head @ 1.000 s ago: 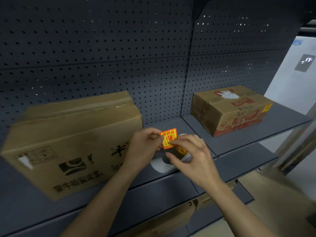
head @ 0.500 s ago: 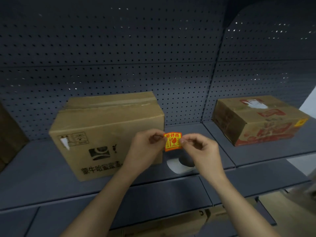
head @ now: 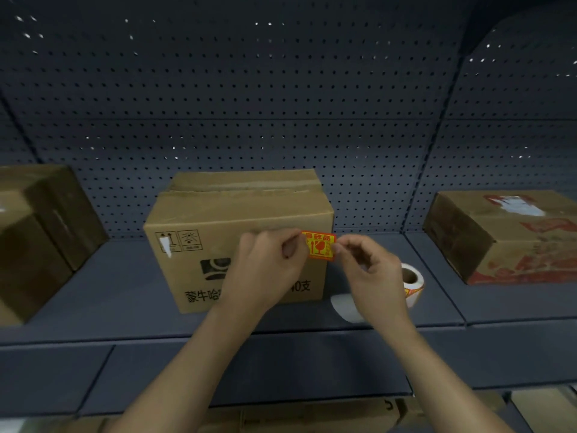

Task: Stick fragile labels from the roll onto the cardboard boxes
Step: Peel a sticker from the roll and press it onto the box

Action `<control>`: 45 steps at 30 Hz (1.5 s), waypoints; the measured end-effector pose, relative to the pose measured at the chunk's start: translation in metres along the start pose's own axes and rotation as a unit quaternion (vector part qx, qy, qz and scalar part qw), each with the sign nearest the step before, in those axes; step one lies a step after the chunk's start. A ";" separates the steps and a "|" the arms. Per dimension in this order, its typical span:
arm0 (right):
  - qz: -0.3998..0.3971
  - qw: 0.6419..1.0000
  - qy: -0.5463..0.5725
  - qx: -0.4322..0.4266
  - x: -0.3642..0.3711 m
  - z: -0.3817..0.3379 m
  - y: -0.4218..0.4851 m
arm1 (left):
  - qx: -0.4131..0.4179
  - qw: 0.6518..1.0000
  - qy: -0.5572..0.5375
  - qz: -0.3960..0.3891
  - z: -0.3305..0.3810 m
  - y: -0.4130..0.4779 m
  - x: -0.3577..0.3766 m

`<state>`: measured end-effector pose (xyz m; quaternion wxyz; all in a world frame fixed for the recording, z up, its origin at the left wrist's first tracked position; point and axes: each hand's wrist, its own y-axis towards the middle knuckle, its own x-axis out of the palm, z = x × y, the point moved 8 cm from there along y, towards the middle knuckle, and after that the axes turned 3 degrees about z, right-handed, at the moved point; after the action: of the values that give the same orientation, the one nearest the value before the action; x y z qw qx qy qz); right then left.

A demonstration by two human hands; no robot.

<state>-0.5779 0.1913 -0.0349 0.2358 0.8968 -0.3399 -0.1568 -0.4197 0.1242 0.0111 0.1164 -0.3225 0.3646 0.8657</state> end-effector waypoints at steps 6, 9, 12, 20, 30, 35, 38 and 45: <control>-0.021 0.999 0.017 0.026 -0.003 0.011 0.014 | 0.066 0.992 0.071 0.077 -0.003 0.010 -0.024; -0.039 0.998 0.016 0.040 0.002 0.015 0.020 | 0.102 0.979 0.139 0.108 -0.006 0.017 -0.025; -0.051 0.997 0.027 0.046 0.009 0.016 0.024 | 0.085 0.979 0.180 0.047 -0.017 0.027 -0.006; -0.051 0.997 0.027 0.056 0.015 0.020 0.033 | 0.065 0.978 0.192 0.048 -0.030 0.030 0.013; -0.037 0.998 0.008 0.048 0.021 0.026 0.039 | 0.050 0.977 0.191 0.086 -0.033 0.036 0.014; -0.025 0.998 -0.006 0.050 0.020 0.029 0.041 | 0.050 0.976 0.186 0.102 -0.033 0.036 0.014; -0.018 0.998 -0.011 0.052 0.017 0.030 0.040 | 0.049 0.977 0.180 0.105 -0.033 0.036 0.013; -0.010 0.995 -0.096 0.008 0.015 0.023 0.041 | 0.041 0.978 0.175 0.106 -0.033 0.036 0.013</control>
<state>-0.5987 0.1466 -0.0339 0.1932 0.8829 -0.3533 -0.2416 -0.4298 0.0752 0.0055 -0.0287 -0.4233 0.4465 0.7878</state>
